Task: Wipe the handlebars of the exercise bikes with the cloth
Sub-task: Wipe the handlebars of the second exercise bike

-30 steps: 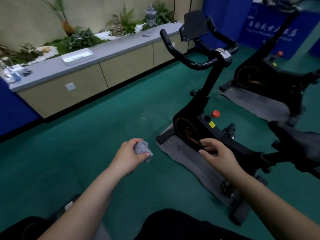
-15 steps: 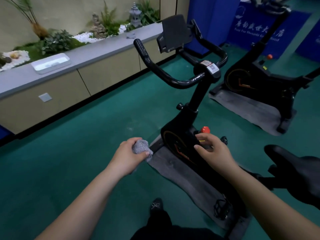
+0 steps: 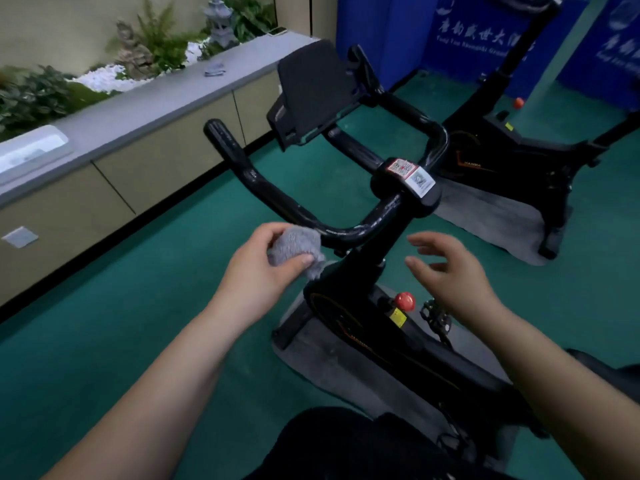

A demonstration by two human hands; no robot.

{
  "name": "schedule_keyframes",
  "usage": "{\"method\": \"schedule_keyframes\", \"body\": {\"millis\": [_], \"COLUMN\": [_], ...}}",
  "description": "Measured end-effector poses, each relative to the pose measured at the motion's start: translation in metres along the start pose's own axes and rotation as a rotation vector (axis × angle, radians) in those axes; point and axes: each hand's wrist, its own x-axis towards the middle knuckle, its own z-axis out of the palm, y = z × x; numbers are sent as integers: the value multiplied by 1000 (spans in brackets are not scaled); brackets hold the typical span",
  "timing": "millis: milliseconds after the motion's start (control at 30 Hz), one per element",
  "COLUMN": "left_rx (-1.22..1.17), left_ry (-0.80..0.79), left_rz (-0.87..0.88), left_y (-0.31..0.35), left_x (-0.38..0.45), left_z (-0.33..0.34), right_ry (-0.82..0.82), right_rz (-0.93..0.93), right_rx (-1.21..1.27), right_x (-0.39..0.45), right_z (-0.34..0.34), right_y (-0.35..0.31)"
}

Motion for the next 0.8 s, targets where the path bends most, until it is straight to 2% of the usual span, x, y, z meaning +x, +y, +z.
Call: {"method": "schedule_keyframes", "body": {"millis": [133, 200, 300, 400, 500, 533, 633, 800], "left_rx": [19, 109, 250, 380, 652, 695, 643, 550], "left_ry": [26, 42, 53, 3, -196, -219, -112, 69], "left_rz": [106, 156, 187, 123, 1, -58, -167, -212], "left_y": [43, 58, 71, 76, 74, 75, 85, 106], "left_x": [39, 54, 72, 80, 80, 80, 97, 122], "left_z": [12, 27, 53, 80, 109, 119, 146, 176], "right_ry": [59, 78, 18, -115, -204, -222, -274, -364], "right_rz": [-178, -272, -400, -551, -645, -664, -719, -748], "right_rx": [-100, -149, -184, -202, -165, -146, -113, -113], "right_x": [64, 97, 145, 179, 199, 203, 212, 223], "right_z": [-19, -26, -29, -25, -20, -18, -14, -16], "right_y": [1, 2, 9, 22, 31, 33, 40, 41]}}
